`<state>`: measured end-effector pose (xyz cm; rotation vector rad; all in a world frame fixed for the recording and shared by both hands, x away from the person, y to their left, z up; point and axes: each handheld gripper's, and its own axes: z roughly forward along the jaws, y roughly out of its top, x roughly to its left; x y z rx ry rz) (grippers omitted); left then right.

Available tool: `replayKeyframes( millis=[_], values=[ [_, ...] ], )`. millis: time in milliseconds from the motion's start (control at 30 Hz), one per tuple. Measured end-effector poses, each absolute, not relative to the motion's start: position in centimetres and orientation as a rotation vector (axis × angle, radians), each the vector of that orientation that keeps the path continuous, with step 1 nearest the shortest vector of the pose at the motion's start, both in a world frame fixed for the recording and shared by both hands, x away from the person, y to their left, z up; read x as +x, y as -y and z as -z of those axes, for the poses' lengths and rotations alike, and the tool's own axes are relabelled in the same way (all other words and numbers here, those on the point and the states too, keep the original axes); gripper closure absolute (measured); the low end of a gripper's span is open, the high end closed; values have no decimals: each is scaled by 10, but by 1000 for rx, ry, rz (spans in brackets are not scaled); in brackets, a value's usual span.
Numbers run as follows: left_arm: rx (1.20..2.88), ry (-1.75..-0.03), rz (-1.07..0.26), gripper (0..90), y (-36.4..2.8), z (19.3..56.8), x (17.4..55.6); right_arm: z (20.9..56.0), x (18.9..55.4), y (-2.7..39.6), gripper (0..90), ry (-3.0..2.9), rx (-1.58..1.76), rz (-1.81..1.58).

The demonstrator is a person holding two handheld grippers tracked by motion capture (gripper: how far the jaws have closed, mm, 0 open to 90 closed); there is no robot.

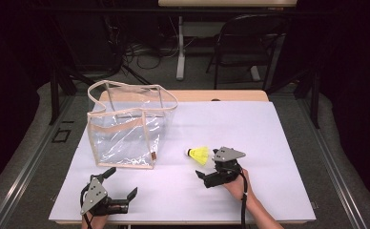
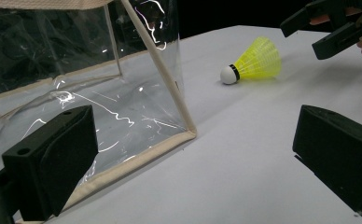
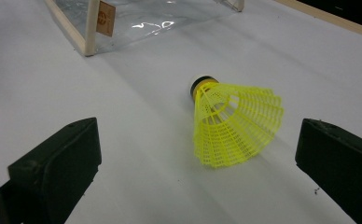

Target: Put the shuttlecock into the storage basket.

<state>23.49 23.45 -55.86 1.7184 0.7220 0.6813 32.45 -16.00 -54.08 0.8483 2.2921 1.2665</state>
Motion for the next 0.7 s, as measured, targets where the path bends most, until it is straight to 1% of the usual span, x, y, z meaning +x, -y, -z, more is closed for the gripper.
replayKeyframes(
  millis=[167, 300, 400, 467, 567, 633, 667, 700],
  values=[
    [1716, -722, -682, 0, -235, 559, 235, 543, 330, 154, 8, -2298, 869, -1244],
    [1714, -721, -680, 0, -235, 559, 235, 545, 333, 150, 53, -2298, 882, -1225],
    [1713, -722, -680, 0, -235, 559, 235, 547, 335, 144, 138, -2300, 896, -1190],
    [1714, -721, -679, 0, -235, 559, 235, 549, 336, 142, 157, -2297, 908, -1176],
    [1714, -719, -678, 0, -235, 558, 235, 551, 338, 140, 238, -2291, 928, -1141],
    [1713, -719, -677, 1, -235, 558, 235, 552, 339, 139, 311, -2288, 949, -1118],
    [1714, -719, -678, 1, -235, 558, 235, 552, 339, 139, 311, -2288, 949, -1118],
    [1714, -719, -676, 1, -235, 558, 235, 554, 340, 140, 375, -2290, 956, -1111]
  ],
)
